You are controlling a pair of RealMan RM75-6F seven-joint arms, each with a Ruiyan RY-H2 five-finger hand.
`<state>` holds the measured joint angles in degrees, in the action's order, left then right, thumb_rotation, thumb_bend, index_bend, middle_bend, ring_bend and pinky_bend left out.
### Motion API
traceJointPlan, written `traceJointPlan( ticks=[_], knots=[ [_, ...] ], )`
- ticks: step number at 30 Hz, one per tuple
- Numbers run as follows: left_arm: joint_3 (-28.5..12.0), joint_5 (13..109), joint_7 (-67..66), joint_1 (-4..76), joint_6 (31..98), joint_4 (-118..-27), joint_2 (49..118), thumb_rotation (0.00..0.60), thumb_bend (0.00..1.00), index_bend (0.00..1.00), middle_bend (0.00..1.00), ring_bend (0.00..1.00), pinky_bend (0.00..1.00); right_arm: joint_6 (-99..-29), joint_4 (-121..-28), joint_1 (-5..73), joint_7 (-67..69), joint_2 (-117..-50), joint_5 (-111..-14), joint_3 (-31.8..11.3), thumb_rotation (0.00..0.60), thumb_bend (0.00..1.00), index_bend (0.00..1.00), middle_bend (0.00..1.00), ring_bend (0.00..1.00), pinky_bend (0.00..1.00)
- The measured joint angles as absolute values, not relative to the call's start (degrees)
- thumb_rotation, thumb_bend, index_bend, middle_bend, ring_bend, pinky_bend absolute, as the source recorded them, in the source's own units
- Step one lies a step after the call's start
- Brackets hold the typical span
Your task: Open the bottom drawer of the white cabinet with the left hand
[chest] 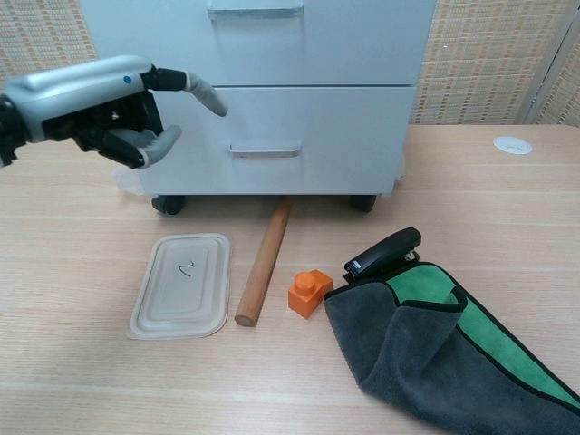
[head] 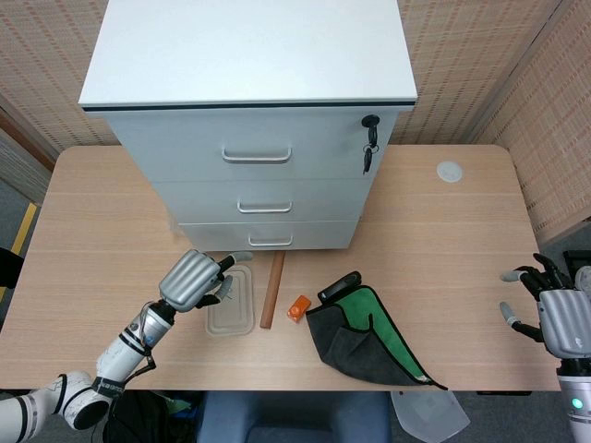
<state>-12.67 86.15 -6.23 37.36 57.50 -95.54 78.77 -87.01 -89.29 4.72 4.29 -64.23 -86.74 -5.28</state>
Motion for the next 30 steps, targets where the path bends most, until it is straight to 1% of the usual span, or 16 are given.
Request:
traceJointPlan(
  ticks=[3, 7, 9, 17, 24, 30],
  knots=[
    [-13.39, 83.28, -8.96, 39.62, 54.93, -94.08, 80.83, 0.6, 0.63, 0.2, 1.0, 1.0, 1.0, -86.64, -89.1, 4.79, 4.28, -64.27, -86.34, -5.3, 0.6, 0.27, 0.38, 0.33, 0.24, 0.29],
    [-14.25, 79.22, -11.27, 42.16, 52.69, -91.82, 83.48, 0.6, 0.63, 0.14, 1.0, 1.0, 1.0, -86.41, -88.86, 4.71, 4.43, -64.26, -85.88, -5.29, 0.6, 0.27, 0.38, 0.33, 0.24, 0.29],
    [-14.58, 77.15, -13.02, 43.26, 51.8, -90.74, 84.7, 0.6, 0.63, 0.13, 1.0, 1.0, 1.0, -86.36, -88.71, 4.6, 4.61, -64.25, -85.63, -5.29, 0.6, 0.27, 0.38, 0.33, 0.24, 0.29],
    [-15.29, 69.63, -18.49, 46.72, 49.74, -86.73, 88.35, 0.6, 0.63, 0.16, 1.0, 1.0, 1.0, -86.6, -88.24, 4.12, 5.37, -64.1, -85.29, -5.21, 0.6, 0.27, 0.38, 0.33, 0.24, 0.29],
    [-14.97, 64.86, -21.4, 47.77, 50.12, -83.94, 89.68, 0.6, 0.63, 0.2, 1.0, 1.0, 1.0, -86.47, -87.89, 3.91, 5.81, -64.03, -85.12, -5.09, 0.6, 0.27, 0.38, 0.33, 0.24, 0.29],
    [-14.49, 62.93, -22.6, 48.32, 51.15, -82.93, 90.35, 0.6, 0.63, 0.2, 1.0, 1.0, 1.0, -86.28, -87.78, 3.9, 5.91, -64.07, -85.13, -5.03, 0.6, 0.27, 0.38, 0.33, 0.24, 0.29]
  ],
)
